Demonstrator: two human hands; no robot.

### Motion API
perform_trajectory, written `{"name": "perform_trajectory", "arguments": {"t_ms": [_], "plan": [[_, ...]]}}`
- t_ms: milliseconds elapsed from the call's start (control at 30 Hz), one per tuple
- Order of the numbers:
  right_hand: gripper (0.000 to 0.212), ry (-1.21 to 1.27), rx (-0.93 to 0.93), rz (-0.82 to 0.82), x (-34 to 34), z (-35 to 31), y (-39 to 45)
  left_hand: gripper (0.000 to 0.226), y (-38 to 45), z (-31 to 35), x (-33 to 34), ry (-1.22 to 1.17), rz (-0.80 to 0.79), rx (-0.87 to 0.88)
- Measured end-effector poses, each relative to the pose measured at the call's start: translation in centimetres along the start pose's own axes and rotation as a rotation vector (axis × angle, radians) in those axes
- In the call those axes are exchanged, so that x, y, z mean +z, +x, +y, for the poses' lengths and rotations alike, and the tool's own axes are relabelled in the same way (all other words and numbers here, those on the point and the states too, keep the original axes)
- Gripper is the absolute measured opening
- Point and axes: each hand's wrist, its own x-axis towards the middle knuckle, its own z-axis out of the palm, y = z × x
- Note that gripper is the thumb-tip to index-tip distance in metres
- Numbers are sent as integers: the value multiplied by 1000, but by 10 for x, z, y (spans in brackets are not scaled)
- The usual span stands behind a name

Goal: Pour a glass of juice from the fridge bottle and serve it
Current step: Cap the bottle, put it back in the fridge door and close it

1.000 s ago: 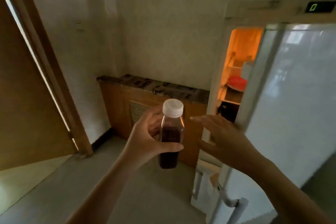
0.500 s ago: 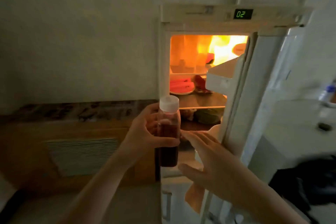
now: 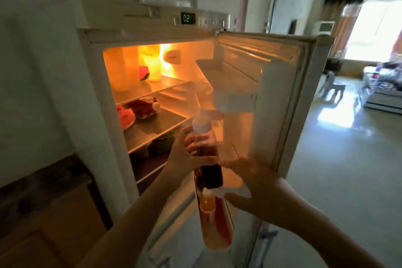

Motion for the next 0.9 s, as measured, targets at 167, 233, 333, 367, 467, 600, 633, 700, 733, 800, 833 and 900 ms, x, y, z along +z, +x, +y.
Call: {"name": "perform_trajectory", "arguments": {"t_ms": [167,233,333,367,467,600,633,700,733,800,833,900], "plan": [[56,43,97,27,-3,-6,-8,85,36,-12,21,-84,-52,10],[57,1,99,35,-3,-2,-8,86,46,-20,28,-47,-72,24],[61,-30,98,49,-4,1,-4,89,55,-32,34,8,-127,34],[62,-37,91,56,-5,1,-1,92,57,-35,35,0,-143,24],[60,-31,88,61,-4,4,2,101,64,-40,36,-14,-164,8],[58,-66,113,54,1,7,0,94,72,-42,32,60,-217,-10],[58,-72,120,51,2,7,0,92,73,-43,31,87,-230,-10],[58,-55,131,50,2,5,-1,90,71,-43,26,159,-248,8],[58,-42,135,48,1,4,-1,89,69,-41,23,201,-242,29],[57,-19,141,48,-5,0,-5,79,59,-33,20,255,-174,114],[56,-9,143,63,-9,-2,-8,70,53,-27,19,275,-91,187],[53,-2,138,139,-20,-5,-16,54,38,-12,20,264,145,345]]}}
